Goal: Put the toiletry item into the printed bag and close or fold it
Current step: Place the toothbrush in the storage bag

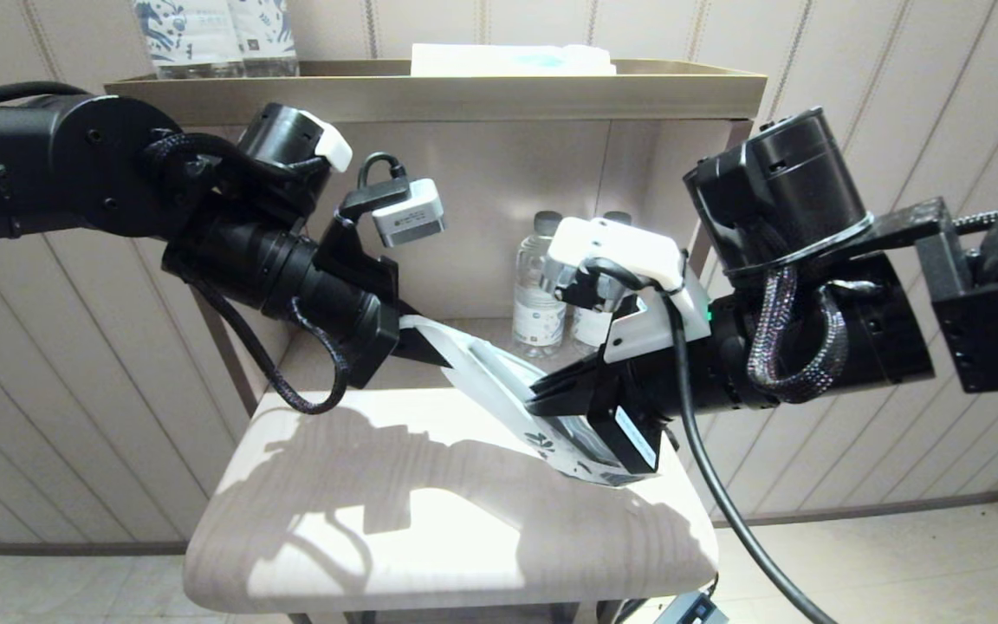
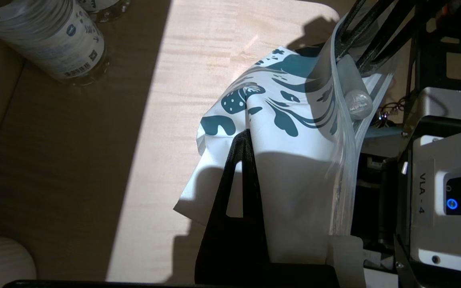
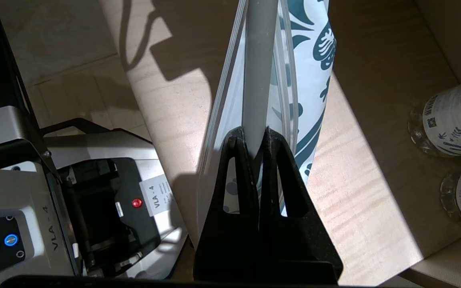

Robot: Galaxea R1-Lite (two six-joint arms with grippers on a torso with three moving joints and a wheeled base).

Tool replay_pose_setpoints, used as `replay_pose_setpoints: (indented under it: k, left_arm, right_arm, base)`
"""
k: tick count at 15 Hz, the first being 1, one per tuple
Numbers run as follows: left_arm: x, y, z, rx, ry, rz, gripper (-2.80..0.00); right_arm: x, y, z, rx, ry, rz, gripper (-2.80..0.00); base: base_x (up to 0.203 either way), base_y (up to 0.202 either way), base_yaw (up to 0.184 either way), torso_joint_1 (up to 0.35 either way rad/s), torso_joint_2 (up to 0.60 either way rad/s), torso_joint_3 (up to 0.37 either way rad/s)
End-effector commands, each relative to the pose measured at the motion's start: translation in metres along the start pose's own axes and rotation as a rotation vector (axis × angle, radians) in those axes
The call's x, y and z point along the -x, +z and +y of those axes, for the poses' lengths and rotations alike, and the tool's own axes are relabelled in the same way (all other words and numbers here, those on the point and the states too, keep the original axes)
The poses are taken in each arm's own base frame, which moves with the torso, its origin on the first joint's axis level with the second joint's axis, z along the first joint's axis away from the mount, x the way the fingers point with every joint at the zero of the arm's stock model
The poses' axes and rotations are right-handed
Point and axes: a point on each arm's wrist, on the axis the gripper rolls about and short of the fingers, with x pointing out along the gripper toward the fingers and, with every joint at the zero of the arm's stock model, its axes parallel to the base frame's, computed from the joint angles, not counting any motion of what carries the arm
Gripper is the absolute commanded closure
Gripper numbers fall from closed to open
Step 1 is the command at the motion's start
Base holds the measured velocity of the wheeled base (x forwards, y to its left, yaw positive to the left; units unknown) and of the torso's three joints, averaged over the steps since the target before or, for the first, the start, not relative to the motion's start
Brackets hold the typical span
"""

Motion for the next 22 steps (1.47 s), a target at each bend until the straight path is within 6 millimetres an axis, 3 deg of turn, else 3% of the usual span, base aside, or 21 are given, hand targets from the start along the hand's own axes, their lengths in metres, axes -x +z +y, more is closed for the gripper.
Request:
replay_pose_setpoints:
  k: [1, 2, 3, 4, 22]
  left_arm:
    - [0.000, -0.001, 0.000, 0.000, -0.006, 0.001, 0.00]
    - [0.000, -0.001, 0.000, 0.000, -0.006, 0.001, 0.00]
    - [0.000, -0.001, 0.000, 0.000, -0.006, 0.001, 0.00]
    - [0.000, -0.001, 0.000, 0.001, -0.006, 0.001, 0.00]
    - [-0.007, -0.003, 0.004, 0.008, -0.013, 0.010, 0.00]
  right_arm:
    - [-0.001, -0.001, 0.000, 0.003, -0.010, 0.015, 0.00]
    - [-0.002, -0.001, 0.000, 0.002, -0.016, 0.020, 0.00]
    - [-0.002, -0.002, -0.001, 0.003, -0.017, 0.021, -1.30]
    - [-0.002, -0.002, 0.000, 0.003, -0.017, 0.021, -2.80]
    - [0.021, 0.008, 0.001, 0.017, -0.046, -0.044, -2.80]
  base:
    - [0.000, 0.000, 0.000, 0.000, 0.00, 0.000]
    - [0.000, 0.000, 0.000, 0.000, 0.00, 0.000]
    - [0.000, 0.000, 0.000, 0.000, 0.00, 0.000]
    - [0.000, 0.000, 0.000, 0.000, 0.00, 0.000]
    - [0.000, 0.000, 0.000, 0.000, 0.00, 0.000]
